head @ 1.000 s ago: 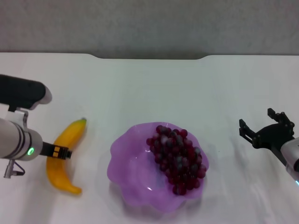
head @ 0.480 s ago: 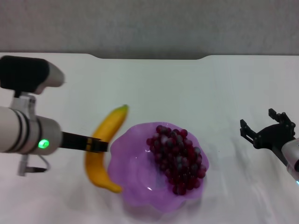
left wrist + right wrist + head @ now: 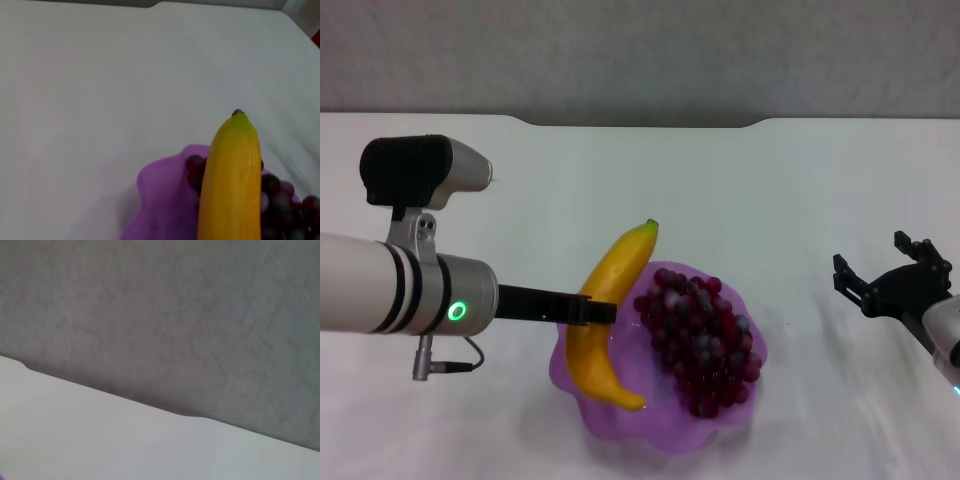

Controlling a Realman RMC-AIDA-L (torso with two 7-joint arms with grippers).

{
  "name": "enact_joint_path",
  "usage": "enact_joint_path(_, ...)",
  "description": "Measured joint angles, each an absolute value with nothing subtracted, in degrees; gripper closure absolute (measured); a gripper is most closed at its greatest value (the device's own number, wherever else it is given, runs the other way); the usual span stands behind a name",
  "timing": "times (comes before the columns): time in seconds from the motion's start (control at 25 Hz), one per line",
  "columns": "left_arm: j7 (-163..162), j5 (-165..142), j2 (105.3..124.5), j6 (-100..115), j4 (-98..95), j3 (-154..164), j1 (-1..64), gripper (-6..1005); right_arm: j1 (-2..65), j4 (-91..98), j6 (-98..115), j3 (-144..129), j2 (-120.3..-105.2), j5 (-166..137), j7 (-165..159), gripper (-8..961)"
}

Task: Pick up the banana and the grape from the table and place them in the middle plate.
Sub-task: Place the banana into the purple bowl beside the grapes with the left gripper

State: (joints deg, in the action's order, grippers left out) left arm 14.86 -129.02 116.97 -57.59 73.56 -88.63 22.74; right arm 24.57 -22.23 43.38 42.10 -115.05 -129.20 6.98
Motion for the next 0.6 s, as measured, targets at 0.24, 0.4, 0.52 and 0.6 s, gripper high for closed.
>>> enact_joint_path(0.24, 18.98, -122.44, 117.00, -55.01, 65.02, -90.76, 25.73, 496, 24.72, -22.30, 43.17, 42.10, -115.05, -129.20, 6.98, 72)
enact_joint_path(0.4, 20.91, -120.64, 117.08, -51.72, 61.47, -91.54, 25.90, 495, 24.73, -22.33, 43.19, 42.10, -115.05, -129.20, 6.98, 72)
enact_joint_path(0.52, 20.74, -120.08, 117.17, -48.58, 60.31, -90.11, 25.24, 494, 24.69, -22.35, 43.27, 42.10, -115.05, -129.20, 6.99, 72)
enact_joint_path(0.6, 20.39, -119.90, 117.26, -47.55, 60.01, -88.58, 25.15, 494, 24.69, -22.32, 43.29, 42.10, -115.05, -129.20, 6.99, 72)
